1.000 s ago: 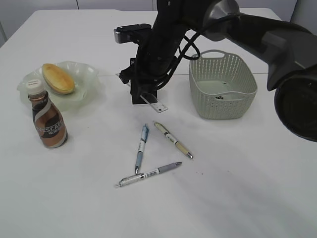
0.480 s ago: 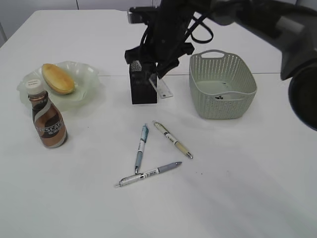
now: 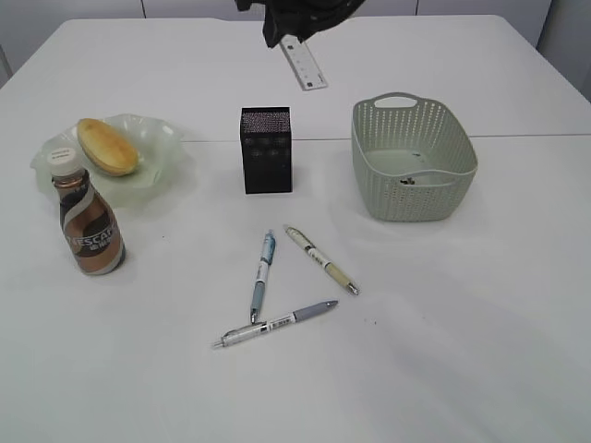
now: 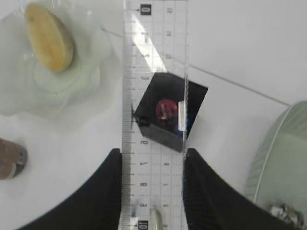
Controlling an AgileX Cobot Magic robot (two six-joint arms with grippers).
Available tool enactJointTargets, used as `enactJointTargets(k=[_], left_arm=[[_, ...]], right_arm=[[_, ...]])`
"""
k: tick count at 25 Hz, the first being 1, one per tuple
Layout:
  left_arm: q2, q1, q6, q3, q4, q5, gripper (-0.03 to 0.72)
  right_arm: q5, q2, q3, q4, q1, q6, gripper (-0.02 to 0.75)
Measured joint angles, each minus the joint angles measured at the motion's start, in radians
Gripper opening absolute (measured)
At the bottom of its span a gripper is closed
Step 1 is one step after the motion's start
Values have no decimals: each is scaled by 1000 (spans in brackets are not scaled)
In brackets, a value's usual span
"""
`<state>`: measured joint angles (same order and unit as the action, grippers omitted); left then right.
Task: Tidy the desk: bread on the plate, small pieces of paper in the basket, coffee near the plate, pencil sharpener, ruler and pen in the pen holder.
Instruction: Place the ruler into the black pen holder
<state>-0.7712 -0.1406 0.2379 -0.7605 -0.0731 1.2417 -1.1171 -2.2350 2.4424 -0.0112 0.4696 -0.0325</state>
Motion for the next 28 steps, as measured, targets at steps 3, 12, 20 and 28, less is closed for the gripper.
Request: enactJointTargets(k=[3, 12, 20, 28], left_arm=[[0, 0, 0, 0, 0, 0, 407], [0, 0, 0, 0, 2, -15, 407], [0, 0, 0, 0, 2, -31, 407], [0, 0, 0, 0, -41, -34, 407]], right_arm=[[102, 12, 0, 49, 0, 3, 262], [406, 20, -17, 202, 0, 6, 262], [703, 66, -302, 300, 0, 3, 262], [1359, 287, -876, 252, -72, -14, 262]])
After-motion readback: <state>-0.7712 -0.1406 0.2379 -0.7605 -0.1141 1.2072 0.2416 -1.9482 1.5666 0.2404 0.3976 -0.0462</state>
